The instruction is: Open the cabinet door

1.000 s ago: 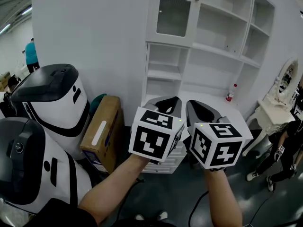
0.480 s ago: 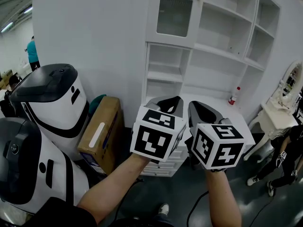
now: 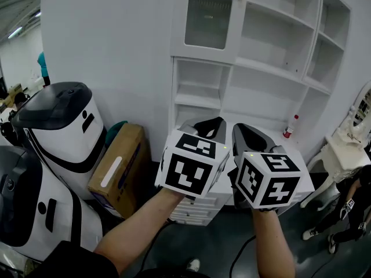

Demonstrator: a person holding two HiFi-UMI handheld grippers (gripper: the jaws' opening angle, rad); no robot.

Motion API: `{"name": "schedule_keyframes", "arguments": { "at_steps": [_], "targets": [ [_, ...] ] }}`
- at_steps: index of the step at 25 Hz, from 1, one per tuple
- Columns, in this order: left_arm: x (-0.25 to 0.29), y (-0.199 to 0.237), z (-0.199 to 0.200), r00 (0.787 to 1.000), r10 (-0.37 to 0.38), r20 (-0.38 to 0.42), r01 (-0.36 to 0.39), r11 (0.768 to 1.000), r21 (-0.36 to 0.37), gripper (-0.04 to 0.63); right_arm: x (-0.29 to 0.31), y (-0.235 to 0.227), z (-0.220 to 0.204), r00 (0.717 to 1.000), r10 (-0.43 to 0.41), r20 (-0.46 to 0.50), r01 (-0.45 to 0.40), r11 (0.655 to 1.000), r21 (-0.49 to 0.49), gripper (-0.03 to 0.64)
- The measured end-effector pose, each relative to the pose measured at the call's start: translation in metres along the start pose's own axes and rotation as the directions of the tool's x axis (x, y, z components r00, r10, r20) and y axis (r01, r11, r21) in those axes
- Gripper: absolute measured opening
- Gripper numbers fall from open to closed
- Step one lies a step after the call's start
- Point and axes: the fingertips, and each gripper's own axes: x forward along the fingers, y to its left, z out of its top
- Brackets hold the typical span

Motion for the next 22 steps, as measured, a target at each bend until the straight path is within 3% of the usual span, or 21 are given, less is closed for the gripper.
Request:
{"name": "schedule_keyframes", "arguments": {
  "at_steps": [12,22],
  "targets": [
    [0.082,-0.017,0.012,0.999,0.044,-0.003,-0.044,0.999,0.01,0.008,0.032,-0.074,0.008,0.998,0.057,0.024,-0.058,0.998,0.009,0.021],
    [0.116,-0.017,0.013,0.995,0.099,-0.012,-0.099,0.995,0.019,0.008,0.05,-0.104,0.007,0.994,0.109,0.031,-0.109,0.994,0.016,0.021]
  ]
}}
